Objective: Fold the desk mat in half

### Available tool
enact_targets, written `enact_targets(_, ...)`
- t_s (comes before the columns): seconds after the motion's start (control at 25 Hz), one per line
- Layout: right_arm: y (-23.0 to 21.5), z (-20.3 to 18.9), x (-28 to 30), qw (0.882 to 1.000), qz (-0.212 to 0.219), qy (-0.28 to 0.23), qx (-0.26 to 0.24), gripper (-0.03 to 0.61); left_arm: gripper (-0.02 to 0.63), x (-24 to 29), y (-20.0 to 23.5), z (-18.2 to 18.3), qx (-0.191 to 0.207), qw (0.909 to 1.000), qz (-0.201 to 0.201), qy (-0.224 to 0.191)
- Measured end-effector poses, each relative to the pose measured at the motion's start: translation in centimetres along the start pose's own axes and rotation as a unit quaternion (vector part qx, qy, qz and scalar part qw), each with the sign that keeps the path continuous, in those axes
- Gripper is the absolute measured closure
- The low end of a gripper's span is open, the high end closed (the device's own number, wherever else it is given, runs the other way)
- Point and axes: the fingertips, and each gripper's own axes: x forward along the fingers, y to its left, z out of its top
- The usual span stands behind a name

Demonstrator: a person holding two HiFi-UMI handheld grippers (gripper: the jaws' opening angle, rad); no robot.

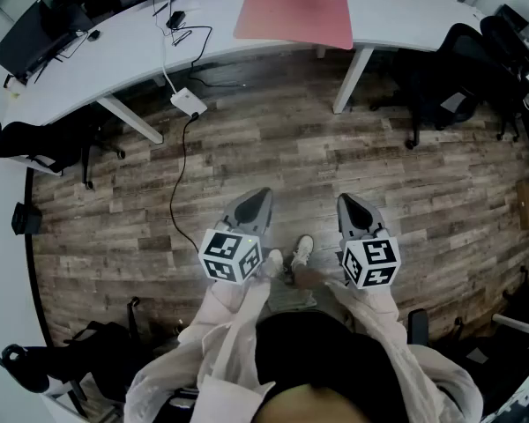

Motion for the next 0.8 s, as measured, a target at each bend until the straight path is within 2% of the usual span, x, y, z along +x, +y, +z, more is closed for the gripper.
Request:
enact_targets(0.32,1.2,0.4,-1.2,1.0,-0.006,-0.026,0.0,0.566,0.588,-1.8,0.1,-0.2,0.014,0.9999,0.001,-0.004)
enact_targets(0.56,2.7,0.1,-1.3,1.0,-0.007,-0.028,-0.006,0.566,0.588,-3.0,0.5,-0.4,0.015,0.9998,-0.007,-0.01)
enact_targets(0.8,3.3,-0.8,-0.7,1.0,-0.014,-0.023,0.003,0.566,0.588,-2.8,1.3,-1.1,0.019,0.9997,-0.016,0.002)
